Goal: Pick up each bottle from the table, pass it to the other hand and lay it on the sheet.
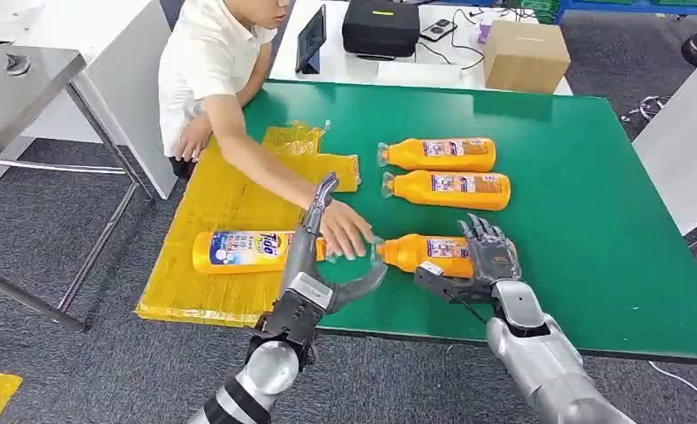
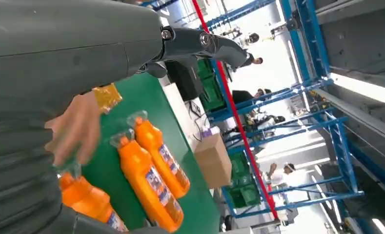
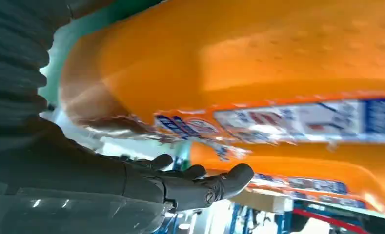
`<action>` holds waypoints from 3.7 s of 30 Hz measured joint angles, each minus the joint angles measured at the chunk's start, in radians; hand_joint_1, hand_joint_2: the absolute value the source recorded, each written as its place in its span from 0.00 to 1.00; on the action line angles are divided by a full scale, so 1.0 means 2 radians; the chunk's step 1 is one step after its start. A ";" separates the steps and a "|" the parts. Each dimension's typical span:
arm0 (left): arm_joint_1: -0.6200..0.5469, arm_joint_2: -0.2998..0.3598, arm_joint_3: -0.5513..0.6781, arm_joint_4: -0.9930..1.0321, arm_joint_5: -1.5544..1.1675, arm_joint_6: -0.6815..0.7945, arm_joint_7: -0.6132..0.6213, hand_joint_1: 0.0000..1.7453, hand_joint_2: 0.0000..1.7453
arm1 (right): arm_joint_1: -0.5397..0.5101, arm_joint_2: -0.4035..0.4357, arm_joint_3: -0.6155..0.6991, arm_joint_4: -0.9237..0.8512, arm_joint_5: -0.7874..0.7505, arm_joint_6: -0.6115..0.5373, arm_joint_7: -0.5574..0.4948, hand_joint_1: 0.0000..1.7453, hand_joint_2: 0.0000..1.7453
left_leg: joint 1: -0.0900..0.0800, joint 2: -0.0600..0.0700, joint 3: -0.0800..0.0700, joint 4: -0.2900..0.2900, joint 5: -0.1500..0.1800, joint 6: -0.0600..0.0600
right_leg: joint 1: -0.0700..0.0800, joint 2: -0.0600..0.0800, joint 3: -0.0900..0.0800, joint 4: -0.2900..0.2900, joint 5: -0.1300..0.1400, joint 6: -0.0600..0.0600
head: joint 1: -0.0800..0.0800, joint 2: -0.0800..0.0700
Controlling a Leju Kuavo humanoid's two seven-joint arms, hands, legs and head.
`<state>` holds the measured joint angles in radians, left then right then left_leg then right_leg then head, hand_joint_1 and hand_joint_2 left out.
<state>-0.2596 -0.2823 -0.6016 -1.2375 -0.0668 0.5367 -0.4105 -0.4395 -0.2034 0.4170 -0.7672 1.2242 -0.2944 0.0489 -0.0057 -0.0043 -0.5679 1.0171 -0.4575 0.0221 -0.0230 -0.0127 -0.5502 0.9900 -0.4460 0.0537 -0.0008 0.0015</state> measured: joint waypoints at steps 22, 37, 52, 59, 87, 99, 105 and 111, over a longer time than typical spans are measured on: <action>0.003 0.001 0.008 -0.006 -0.001 -0.013 0.002 0.00 1.00 | -0.002 -0.034 -0.012 0.003 -0.061 0.067 -0.047 1.00 1.00 | 0.000 0.000 0.002 0.000 0.000 0.000 | 0.000 0.000 0.002 0.000 0.000 0.000 | 0.000 0.000; 0.001 0.000 0.013 -0.006 0.099 -0.024 -0.036 0.00 1.00 | 0.028 -0.019 -0.072 0.006 -0.269 0.087 -0.237 1.00 1.00 | 0.001 0.002 0.003 0.000 0.000 0.000 | 0.001 0.002 0.003 -0.001 0.000 0.000 | 0.000 0.000; 0.076 0.028 -0.003 -0.002 0.322 -0.163 -0.044 0.00 1.00 | 0.120 0.030 -0.114 -0.198 -0.442 0.084 -0.275 1.00 1.00 | 0.001 0.002 -0.004 0.000 0.000 0.000 | 0.001 0.002 -0.004 0.000 0.001 -0.001 | 0.000 0.000; 0.093 0.040 -0.003 -0.006 0.326 -0.175 -0.033 0.00 1.00 | 0.137 0.053 -0.118 -0.233 -0.453 0.084 -0.278 1.00 1.00 | 0.001 0.002 -0.006 0.000 0.000 0.000 | 0.001 0.002 -0.005 0.000 0.001 -0.001 | 0.000 0.000; 0.047 0.026 0.007 0.000 0.316 -0.119 -0.048 0.00 1.00 | 0.143 0.099 0.063 -0.232 -0.440 0.123 -0.291 1.00 1.00 | 0.001 0.001 -0.006 0.000 0.000 0.000 | 0.001 0.001 -0.006 0.000 0.001 -0.001 | 0.000 0.000; 0.043 0.024 0.010 0.008 0.332 -0.141 -0.039 1.00 1.00 | 0.138 0.094 0.070 -0.236 -0.472 0.138 -0.291 0.98 1.00 | 0.001 0.001 -0.006 0.000 0.000 0.000 | 0.001 0.001 -0.006 0.000 0.001 -0.001 | 0.000 0.000; 0.041 0.024 0.012 0.011 0.332 -0.151 -0.048 1.00 1.00 | 0.138 0.092 0.068 -0.238 -0.511 0.170 -0.291 0.00 1.00 | 0.001 0.001 -0.006 0.000 0.000 0.000 | 0.001 0.001 -0.006 0.000 0.001 -0.001 | 0.000 0.000; 0.039 0.025 0.024 0.011 0.359 -0.169 -0.033 1.00 1.00 | 0.139 0.094 0.067 -0.239 -0.535 0.188 -0.289 0.00 0.00 | 0.001 0.001 -0.006 0.000 0.000 0.000 | 0.001 0.001 -0.006 0.000 0.001 -0.001 | 0.000 0.000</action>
<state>-0.1812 -0.2331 -0.5531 -1.2158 0.6516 0.1995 -0.4760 -0.1612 -0.0160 0.5512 -1.2451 0.1537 0.0813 -0.5291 -0.0042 -0.0016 -0.5803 1.0170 -0.4568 0.0220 -0.0209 -0.0107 -0.5620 0.9900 -0.4436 0.0512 0.0000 0.0015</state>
